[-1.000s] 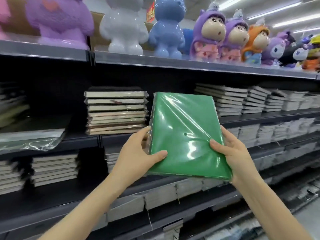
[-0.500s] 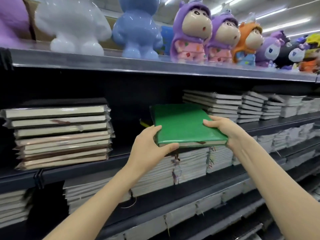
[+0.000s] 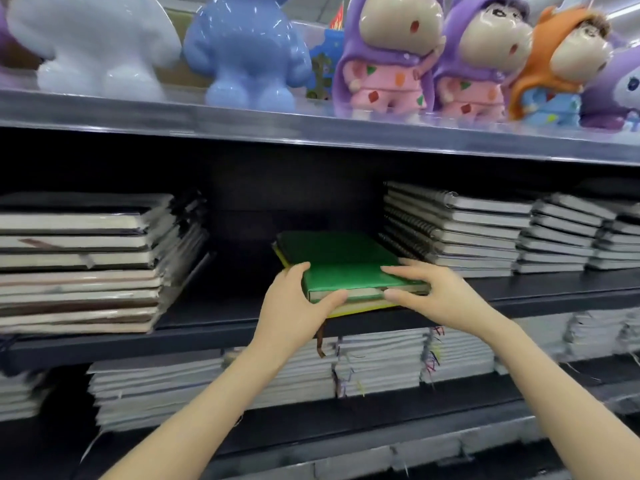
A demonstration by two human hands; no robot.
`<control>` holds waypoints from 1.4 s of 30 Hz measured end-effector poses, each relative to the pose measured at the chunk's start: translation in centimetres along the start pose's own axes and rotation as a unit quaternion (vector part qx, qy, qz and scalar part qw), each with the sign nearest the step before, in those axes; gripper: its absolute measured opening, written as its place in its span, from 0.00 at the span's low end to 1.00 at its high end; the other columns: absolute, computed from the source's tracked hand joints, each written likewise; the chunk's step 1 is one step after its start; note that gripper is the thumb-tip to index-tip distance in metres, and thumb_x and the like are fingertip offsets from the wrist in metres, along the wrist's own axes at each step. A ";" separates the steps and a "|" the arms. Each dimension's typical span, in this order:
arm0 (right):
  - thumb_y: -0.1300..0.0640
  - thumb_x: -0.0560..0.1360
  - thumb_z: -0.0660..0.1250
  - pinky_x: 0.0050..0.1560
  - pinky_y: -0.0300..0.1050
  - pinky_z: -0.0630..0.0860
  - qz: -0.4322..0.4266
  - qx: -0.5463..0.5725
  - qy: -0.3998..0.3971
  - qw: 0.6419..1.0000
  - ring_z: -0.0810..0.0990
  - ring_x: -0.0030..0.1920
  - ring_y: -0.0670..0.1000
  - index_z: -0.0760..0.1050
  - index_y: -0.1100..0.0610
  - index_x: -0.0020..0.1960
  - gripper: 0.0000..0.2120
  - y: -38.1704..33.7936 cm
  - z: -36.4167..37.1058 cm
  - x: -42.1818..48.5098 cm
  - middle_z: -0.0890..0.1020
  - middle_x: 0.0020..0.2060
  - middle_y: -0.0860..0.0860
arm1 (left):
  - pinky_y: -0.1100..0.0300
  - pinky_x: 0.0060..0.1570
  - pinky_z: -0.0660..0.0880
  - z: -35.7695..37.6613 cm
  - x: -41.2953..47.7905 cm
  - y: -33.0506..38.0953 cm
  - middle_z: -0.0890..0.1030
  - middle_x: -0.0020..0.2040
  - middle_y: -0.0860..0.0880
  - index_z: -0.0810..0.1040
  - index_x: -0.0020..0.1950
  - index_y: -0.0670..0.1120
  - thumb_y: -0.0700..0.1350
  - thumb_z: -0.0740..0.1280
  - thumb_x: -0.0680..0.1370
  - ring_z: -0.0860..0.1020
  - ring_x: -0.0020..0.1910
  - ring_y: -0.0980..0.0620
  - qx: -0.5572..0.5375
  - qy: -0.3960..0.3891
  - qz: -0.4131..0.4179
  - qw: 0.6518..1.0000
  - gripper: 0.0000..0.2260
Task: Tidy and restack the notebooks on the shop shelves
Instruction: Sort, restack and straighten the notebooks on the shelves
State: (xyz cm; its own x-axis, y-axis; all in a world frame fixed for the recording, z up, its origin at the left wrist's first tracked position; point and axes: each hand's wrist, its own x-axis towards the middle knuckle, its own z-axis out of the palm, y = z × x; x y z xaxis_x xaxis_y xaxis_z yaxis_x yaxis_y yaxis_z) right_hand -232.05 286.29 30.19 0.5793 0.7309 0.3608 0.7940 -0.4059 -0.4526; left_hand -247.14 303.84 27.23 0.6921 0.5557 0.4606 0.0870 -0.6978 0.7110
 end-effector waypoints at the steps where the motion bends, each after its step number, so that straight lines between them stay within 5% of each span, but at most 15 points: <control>1: 0.42 0.73 0.68 0.65 0.36 0.60 -0.012 0.018 -0.032 0.999 0.63 0.71 0.41 0.73 0.38 0.64 0.20 0.8 -0.1 0.2 0.69 0.71 0.47 | 0.67 0.62 0.57 0.4 -0.2 0.0 0.65 0.73 0.51 0.63 0.74 0.48 0.59 0.69 0.72 0.62 0.72 0.53 -0.002 0.000 0.000 1.000 0.35; 4: 0.49 0.76 0.67 0.63 0.32 0.58 -0.046 0.037 -0.050 0.997 0.62 0.69 0.39 0.72 0.39 0.65 0.19 2.7 -0.3 2.2 0.67 0.72 0.48 | 0.66 0.67 0.53 1.4 -0.3 -0.1 0.61 0.76 0.49 0.59 0.76 0.49 0.59 0.64 0.76 0.58 0.75 0.54 0.011 -0.006 0.011 1.000 0.32; 8: 0.47 0.76 0.67 0.69 0.42 0.63 -0.052 0.027 -0.010 0.998 0.66 0.71 0.45 0.72 0.37 0.63 0.17 4.0 0.4 3.6 0.71 0.70 0.48 | 0.64 0.69 0.54 1.6 0.9 -0.1 0.60 0.76 0.48 0.57 0.77 0.48 0.60 0.62 0.76 0.57 0.75 0.52 0.035 -0.024 0.000 0.999 0.33; 14: 0.46 0.72 0.70 0.62 0.34 0.63 -0.111 -0.001 0.092 0.990 0.70 0.68 0.44 0.77 0.45 0.62 0.19 4.2 1.2 2.0 0.76 0.65 0.50 | 0.62 0.70 0.58 0.6 0.6 -1.2 0.66 0.74 0.52 0.63 0.75 0.51 0.59 0.68 0.73 0.62 0.73 0.56 0.046 -0.018 0.027 0.998 0.33; 21: 0.44 0.74 0.66 0.69 0.48 0.64 -0.110 -0.004 0.060 0.992 0.68 0.70 0.50 0.75 0.44 0.65 0.20 4.3 1.6 2.3 0.73 0.68 0.51 | 0.61 0.70 0.60 0.9 0.3 -0.9 0.67 0.73 0.51 0.62 0.75 0.50 0.59 0.68 0.74 0.63 0.72 0.54 0.038 -0.002 0.027 0.999 0.33; 24: 0.37 0.75 0.60 0.66 0.59 0.68 -0.125 -0.112 0.133 0.977 0.72 0.66 0.59 0.76 0.49 0.64 0.25 3.3 2.5 1.8 0.76 0.65 0.56 | 0.61 0.69 0.59 0.1 -0.2 -1.1 0.64 0.74 0.52 0.58 0.76 0.51 0.58 0.67 0.74 0.62 0.73 0.53 0.024 -0.011 0.013 1.000 0.34; 29: 0.48 0.75 0.63 0.61 0.56 0.70 -0.275 -0.082 0.288 0.914 0.79 0.53 0.56 0.81 0.57 0.54 0.16 -3.8 6.2 -0.2 0.83 0.52 0.53 | 0.59 0.68 0.66 -3.8 -4.2 -3.3 0.69 0.71 0.54 0.65 0.73 0.50 0.55 0.67 0.75 0.68 0.68 0.56 0.018 0.047 0.028 0.998 0.28; 35: 0.54 0.75 0.66 0.50 0.49 0.73 -0.425 0.001 0.252 0.869 0.80 0.47 0.54 0.82 0.57 0.52 0.10 -14.9 13.8 -0.6 0.84 0.46 0.50 | 0.70 0.50 0.74 -13.4 -10.5 -8.4 0.83 0.48 0.52 0.80 0.56 0.42 0.51 0.64 0.76 0.79 0.46 0.60 0.139 0.197 0.166 0.956 0.15; 39: 0.55 0.75 0.66 0.46 0.51 0.75 -0.475 0.038 0.227 0.849 0.80 0.45 0.54 0.82 0.57 0.51 0.09 -23.3 19.5 -0.3 0.84 0.45 0.50 | 0.74 0.46 0.71 -22.1 -12.8 -13.7 0.82 0.43 0.50 0.81 0.52 0.40 0.48 0.63 0.77 0.77 0.42 0.59 0.223 0.284 0.143 0.921 0.13; 42: 0.54 0.76 0.65 0.45 0.50 0.76 -0.488 0.044 0.203 0.848 0.80 0.45 0.55 0.82 0.58 0.51 0.10 -30.0 23.8 0.5 0.84 0.46 0.51 | 0.66 0.45 0.71 -29.1 -13.4 -18.3 0.83 0.43 0.46 0.81 0.51 0.40 0.50 0.61 0.77 0.79 0.41 0.51 0.296 0.327 0.103 0.892 0.16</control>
State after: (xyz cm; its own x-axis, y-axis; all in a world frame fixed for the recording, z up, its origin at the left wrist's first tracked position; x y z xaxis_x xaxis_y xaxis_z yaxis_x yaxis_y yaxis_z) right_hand -259.91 311.90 24.52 -0.3165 0.4386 0.8411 0.9247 0.3403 0.1705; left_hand -278.88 322.33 23.46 0.1872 0.3983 0.8980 0.5029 -0.8241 0.2607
